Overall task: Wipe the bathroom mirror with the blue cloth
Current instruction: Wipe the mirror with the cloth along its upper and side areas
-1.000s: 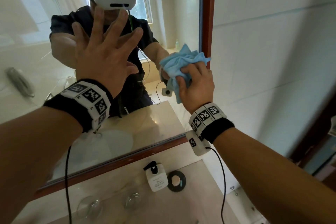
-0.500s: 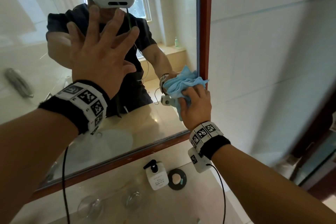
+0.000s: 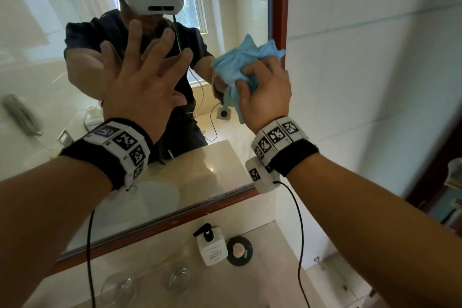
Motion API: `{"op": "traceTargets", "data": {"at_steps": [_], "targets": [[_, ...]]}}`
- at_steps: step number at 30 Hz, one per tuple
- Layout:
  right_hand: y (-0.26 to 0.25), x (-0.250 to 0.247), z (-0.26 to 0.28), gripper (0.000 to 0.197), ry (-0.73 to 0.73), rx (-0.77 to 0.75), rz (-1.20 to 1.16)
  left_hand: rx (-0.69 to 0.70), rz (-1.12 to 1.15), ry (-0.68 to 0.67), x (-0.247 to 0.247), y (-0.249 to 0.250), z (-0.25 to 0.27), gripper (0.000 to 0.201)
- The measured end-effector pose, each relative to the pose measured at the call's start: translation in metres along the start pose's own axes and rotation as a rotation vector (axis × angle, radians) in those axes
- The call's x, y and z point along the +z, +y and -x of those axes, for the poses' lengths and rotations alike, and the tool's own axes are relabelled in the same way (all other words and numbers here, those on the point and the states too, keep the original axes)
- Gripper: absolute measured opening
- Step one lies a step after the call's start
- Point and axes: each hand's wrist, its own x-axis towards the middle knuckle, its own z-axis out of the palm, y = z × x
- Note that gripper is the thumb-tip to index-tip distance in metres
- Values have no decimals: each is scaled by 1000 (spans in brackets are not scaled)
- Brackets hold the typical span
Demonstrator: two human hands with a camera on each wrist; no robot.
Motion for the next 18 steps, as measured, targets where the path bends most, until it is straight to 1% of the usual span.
{"op": "traceTargets", "data": {"at_steps": [5,10,15,18], "targets": [[-4,-4,-16,10,-13,-19,-23,-15,18,-15,0,3,1,67],[1,-2,-16,12,-10,-17,-30,-12,39,-38,0,4,2,67],[12,1,2,11,-16,-21,11,-15,52,-61,2,5,3,74],[24,4,28,11,-55,-13,50,-28,57,-54,0,7,5,69]]}}
